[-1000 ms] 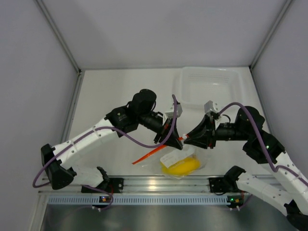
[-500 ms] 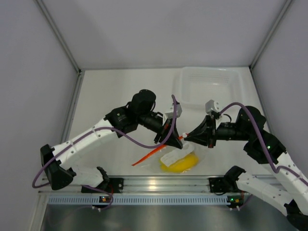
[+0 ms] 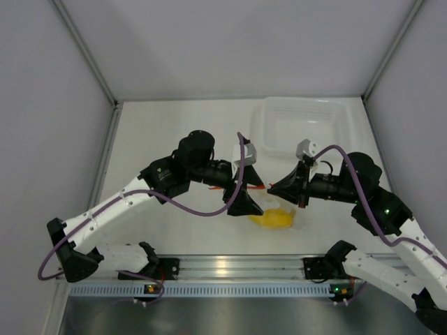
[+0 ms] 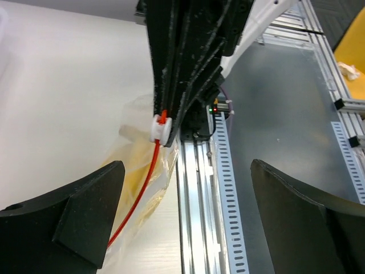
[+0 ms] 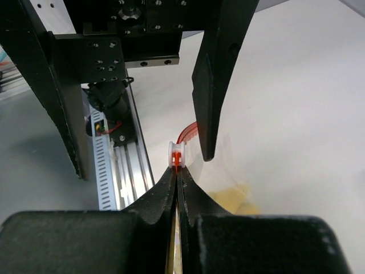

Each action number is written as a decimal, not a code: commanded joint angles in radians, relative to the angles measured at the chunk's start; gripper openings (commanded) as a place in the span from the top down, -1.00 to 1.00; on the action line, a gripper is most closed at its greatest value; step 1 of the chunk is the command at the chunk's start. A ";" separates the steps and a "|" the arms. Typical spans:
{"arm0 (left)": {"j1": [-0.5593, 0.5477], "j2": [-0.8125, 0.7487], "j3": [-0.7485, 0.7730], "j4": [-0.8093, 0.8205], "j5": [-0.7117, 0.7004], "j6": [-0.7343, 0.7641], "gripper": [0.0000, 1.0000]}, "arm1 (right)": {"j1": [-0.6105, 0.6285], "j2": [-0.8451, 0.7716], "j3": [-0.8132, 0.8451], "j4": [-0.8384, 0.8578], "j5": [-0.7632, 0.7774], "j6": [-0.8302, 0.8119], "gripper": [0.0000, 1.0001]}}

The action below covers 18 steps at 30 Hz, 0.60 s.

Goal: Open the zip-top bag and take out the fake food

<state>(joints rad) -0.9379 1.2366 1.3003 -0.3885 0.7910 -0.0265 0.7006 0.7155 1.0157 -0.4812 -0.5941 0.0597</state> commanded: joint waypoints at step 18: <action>-0.004 0.035 0.060 0.155 -0.013 0.017 -0.58 | 0.013 -0.082 -0.060 0.044 -0.061 -0.124 1.00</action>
<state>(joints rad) -0.9379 1.2598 1.3338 -0.3149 0.7086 -0.0227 0.7006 0.6571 0.9546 -0.4843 -0.6155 -0.0391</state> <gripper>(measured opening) 0.803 0.006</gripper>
